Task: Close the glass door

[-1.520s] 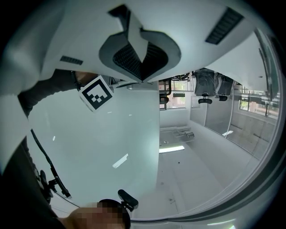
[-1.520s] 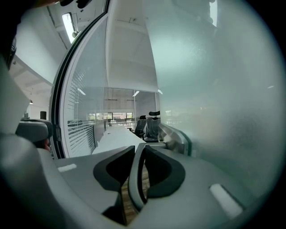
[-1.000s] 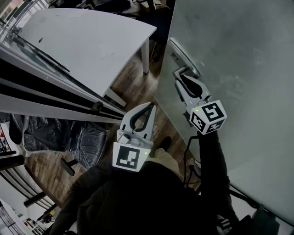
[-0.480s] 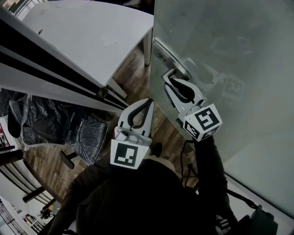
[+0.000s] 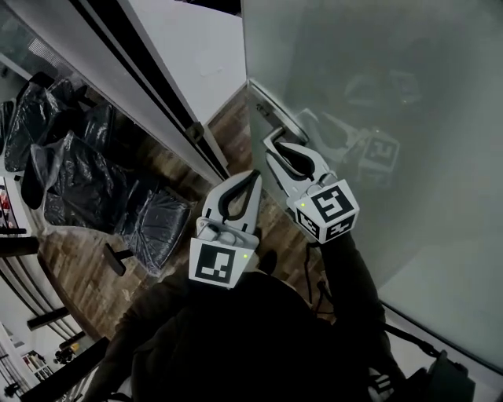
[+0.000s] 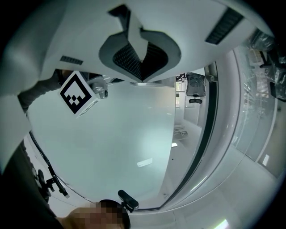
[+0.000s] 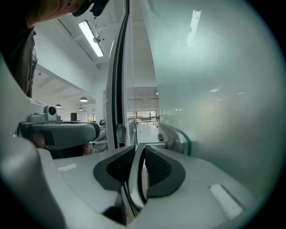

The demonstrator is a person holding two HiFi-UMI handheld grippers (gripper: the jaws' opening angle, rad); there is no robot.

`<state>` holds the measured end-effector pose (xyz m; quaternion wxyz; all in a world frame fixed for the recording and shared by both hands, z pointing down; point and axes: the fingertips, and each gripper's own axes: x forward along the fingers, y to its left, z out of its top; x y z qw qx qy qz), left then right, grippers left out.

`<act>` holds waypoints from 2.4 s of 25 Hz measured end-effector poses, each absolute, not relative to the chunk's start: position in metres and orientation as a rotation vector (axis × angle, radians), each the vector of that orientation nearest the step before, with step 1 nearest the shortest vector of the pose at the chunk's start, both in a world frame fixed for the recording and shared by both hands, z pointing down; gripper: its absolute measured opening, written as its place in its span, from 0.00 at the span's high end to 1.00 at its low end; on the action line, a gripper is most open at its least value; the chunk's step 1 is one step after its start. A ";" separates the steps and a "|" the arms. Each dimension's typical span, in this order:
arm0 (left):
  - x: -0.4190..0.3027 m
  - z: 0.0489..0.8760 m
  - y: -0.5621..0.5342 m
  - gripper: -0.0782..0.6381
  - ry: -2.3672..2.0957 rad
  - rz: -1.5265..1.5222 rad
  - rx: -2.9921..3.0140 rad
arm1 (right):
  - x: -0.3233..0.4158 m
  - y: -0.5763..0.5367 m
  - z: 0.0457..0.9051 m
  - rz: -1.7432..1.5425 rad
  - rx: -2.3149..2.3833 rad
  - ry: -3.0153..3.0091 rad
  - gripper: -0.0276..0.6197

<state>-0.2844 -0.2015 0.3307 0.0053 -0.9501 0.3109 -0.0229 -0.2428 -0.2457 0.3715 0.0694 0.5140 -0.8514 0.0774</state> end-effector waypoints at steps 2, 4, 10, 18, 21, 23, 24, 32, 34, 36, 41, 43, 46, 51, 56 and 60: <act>-0.292 0.327 -0.196 0.90 1.002 -0.067 -2.962 | -0.254 -0.244 0.371 0.236 1.523 -2.570 0.85; -0.299 0.325 -0.190 0.90 1.025 -0.070 -2.946 | -0.264 -0.242 0.371 0.242 1.501 -2.573 0.85; -0.327 0.334 -0.176 0.90 1.151 -0.143 -2.896 | -0.284 -0.234 0.374 0.252 1.451 -2.591 0.85; -0.355 0.319 -0.160 0.90 1.199 -0.156 -2.860 | -0.306 -0.214 0.363 0.245 1.410 -2.600 0.85; -0.360 0.319 -0.160 0.90 1.186 -0.120 -2.872 | -0.312 -0.207 0.367 0.238 1.401 -2.599 0.85; -0.364 0.316 -0.161 0.90 1.171 -0.094 -2.883 | -0.318 -0.204 0.368 0.234 1.391 -2.596 0.85; -0.366 0.313 -0.162 0.90 1.161 -0.084 -2.886 | -0.320 -0.203 0.368 0.233 1.387 -2.594 0.85; -0.364 0.305 -0.163 0.90 1.073 -0.041 -2.914 | -0.331 -0.197 0.369 0.224 1.382 -2.606 0.85; -0.367 0.308 -0.162 0.90 1.072 -0.036 -2.918 | -0.335 -0.195 0.372 0.223 1.381 -2.609 0.85; -0.370 0.309 -0.159 0.90 1.068 -0.040 -2.917 | -0.339 -0.192 0.373 0.221 1.378 -2.610 0.85; -0.373 0.303 -0.155 0.90 1.069 -0.045 -2.908 | -0.342 -0.187 0.370 0.214 1.369 -2.613 0.85; -0.375 0.300 -0.154 0.90 1.078 -0.042 -2.905 | -0.344 -0.185 0.368 0.218 1.364 -2.623 0.85; -0.378 0.294 -0.153 0.90 1.087 -0.040 -2.902 | -0.346 -0.183 0.363 0.230 1.352 -2.637 0.85; -0.383 0.290 -0.150 0.90 1.090 -0.040 -2.899 | -0.351 -0.180 0.359 0.226 1.339 -2.635 0.85; -0.389 0.292 -0.150 0.90 1.105 -0.036 -2.902 | -0.357 -0.177 0.361 0.227 1.331 -2.639 0.86; -0.393 0.289 -0.148 0.90 1.107 -0.032 -2.899 | -0.357 -0.175 0.358 0.220 1.347 -2.626 0.86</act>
